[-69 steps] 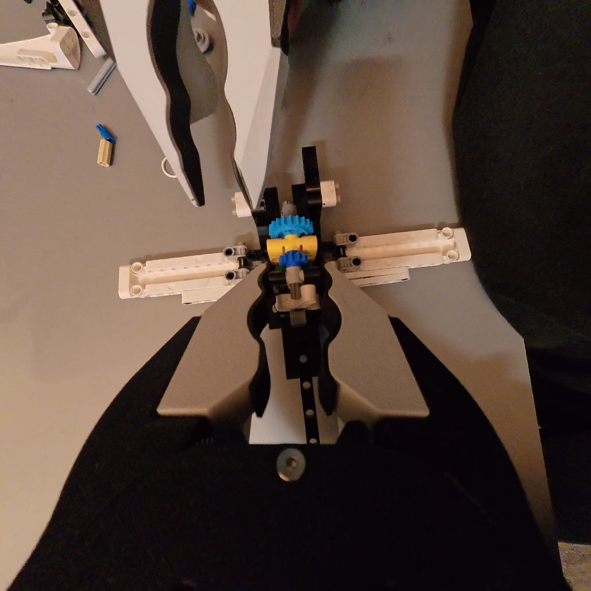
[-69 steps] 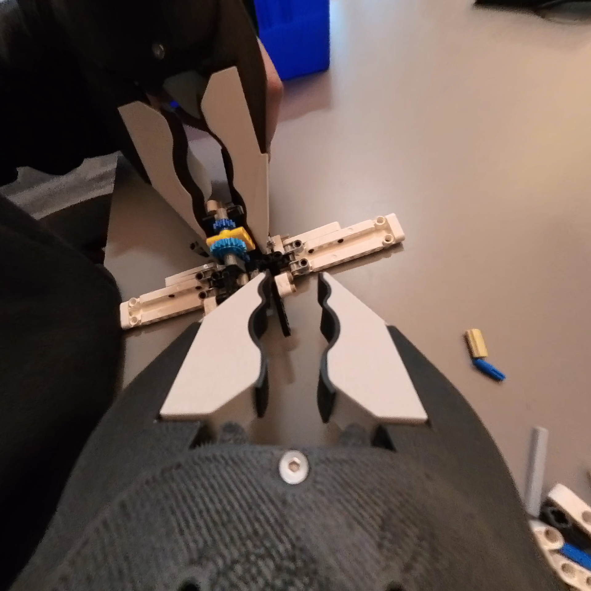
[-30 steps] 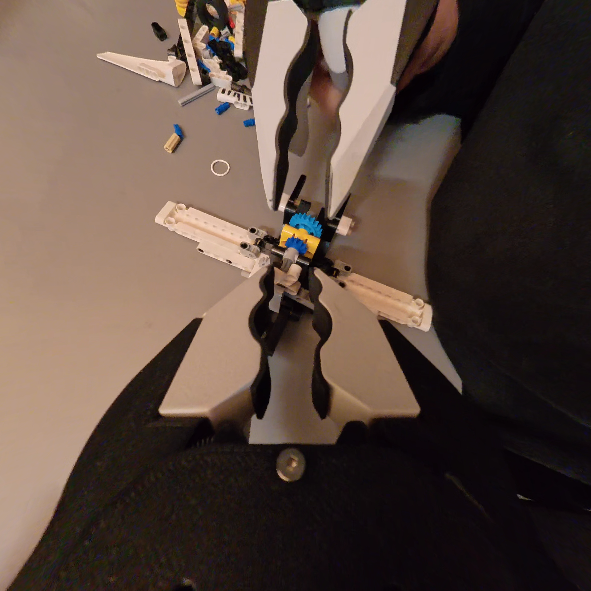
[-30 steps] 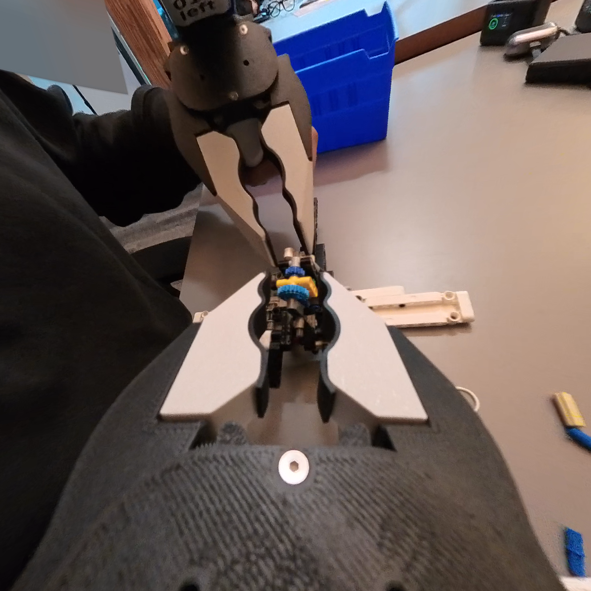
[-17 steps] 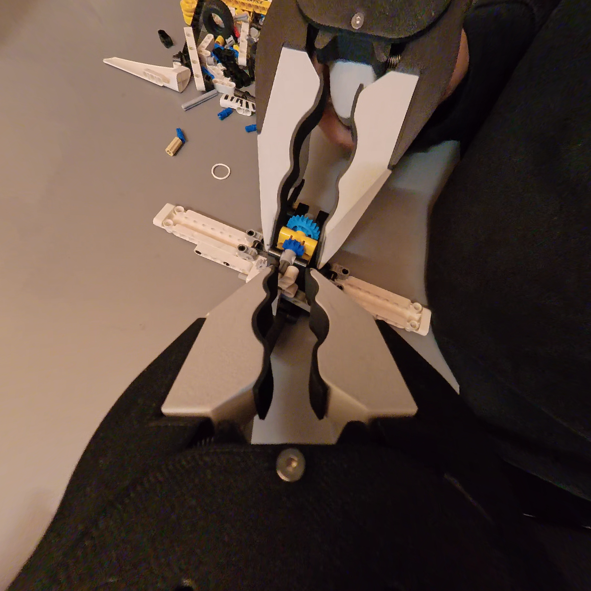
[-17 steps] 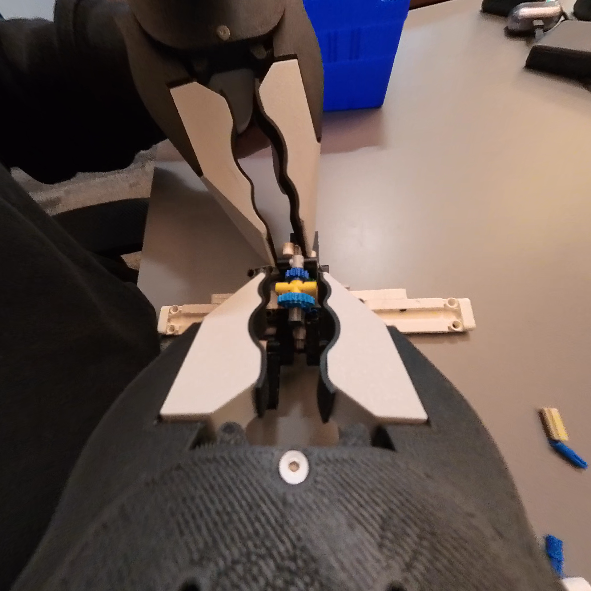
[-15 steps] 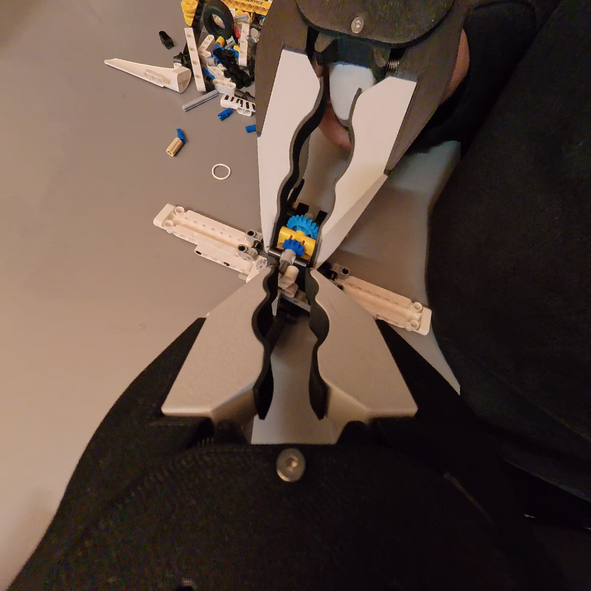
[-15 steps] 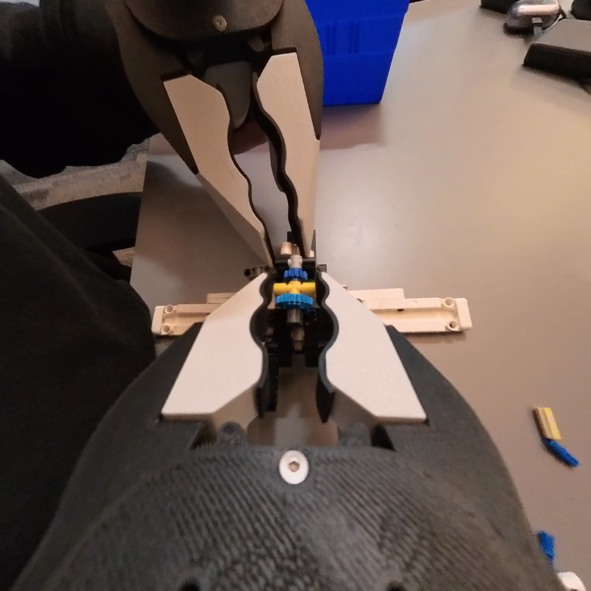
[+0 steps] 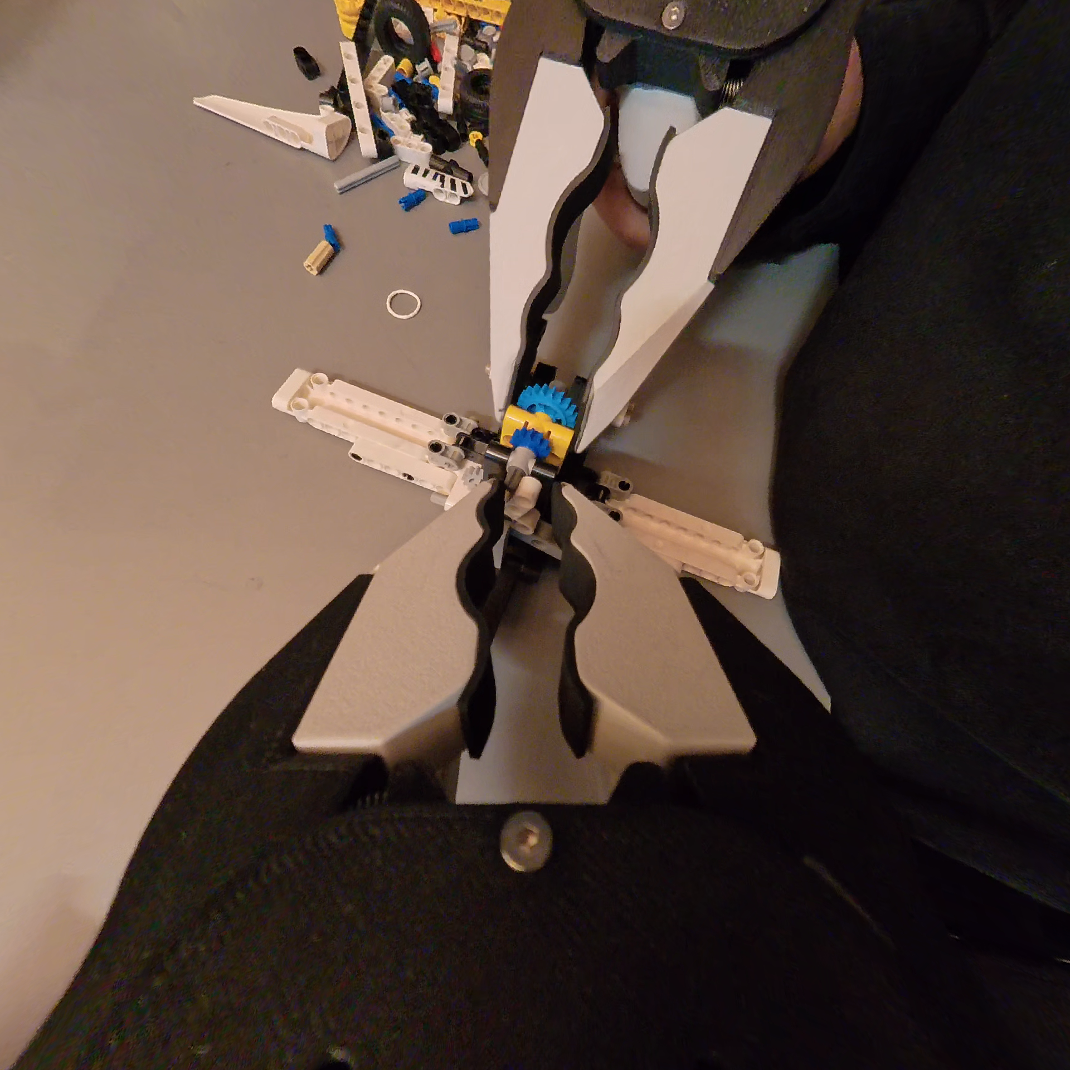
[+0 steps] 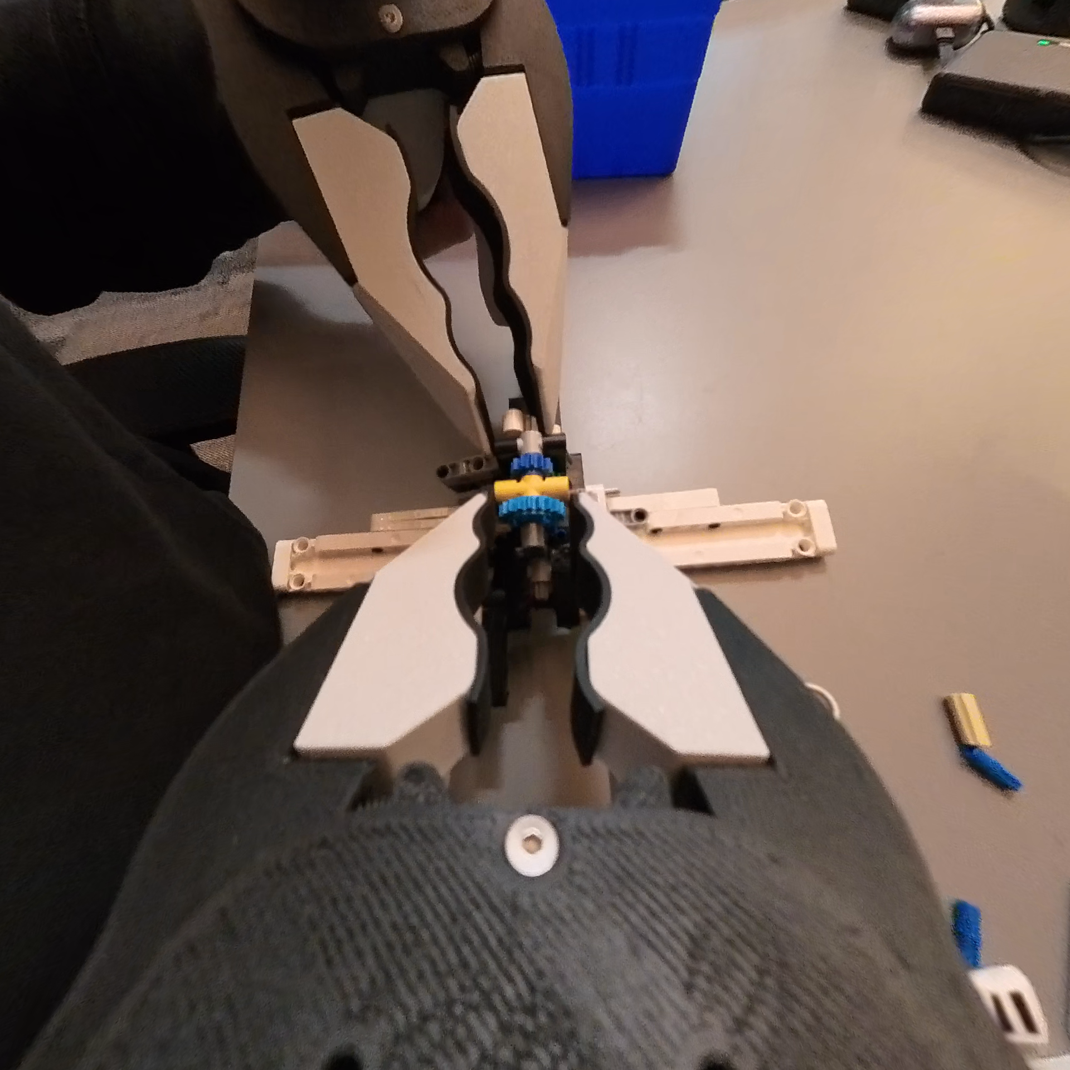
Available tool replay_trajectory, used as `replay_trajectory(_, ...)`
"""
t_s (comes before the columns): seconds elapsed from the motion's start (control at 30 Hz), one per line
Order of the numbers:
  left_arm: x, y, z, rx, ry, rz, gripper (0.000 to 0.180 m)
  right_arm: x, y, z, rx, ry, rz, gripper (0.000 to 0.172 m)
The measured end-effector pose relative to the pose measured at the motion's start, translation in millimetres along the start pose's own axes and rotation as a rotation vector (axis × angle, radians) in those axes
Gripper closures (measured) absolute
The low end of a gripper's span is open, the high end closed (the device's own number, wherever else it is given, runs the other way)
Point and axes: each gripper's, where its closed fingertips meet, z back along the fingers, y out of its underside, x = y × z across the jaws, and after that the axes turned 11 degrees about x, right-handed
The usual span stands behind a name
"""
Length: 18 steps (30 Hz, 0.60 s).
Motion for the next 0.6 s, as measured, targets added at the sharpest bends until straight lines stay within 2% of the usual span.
replay_trajectory(0.3, 0.9, -1.9, 0.0, -0.002, -0.012, 0.014, 0.165, -0.2, 3.6, 3.6, -0.014, -0.004, -0.014, 0.152)
replay_trajectory(0.37, 0.6, -4.7, 0.1, -0.01, -0.022, 0.008, 0.144, -0.3, 3.5, 3.6, -0.015, -0.002, -0.01, 0.152)
replay_trajectory(0.43, -5.5, -11.7, 1.2, -0.038, 0.007, -0.009, 0.133, -0.3, 3.5, 3.6, -0.017, -0.004, -0.009, 0.152)
replay_trajectory(0.6, -6.5, -17.7, -9.0, 0.008, -0.007, -0.091, 0.129, 0.1, 4.0, 4.8, -0.014, -0.009, 0.002, 0.152)
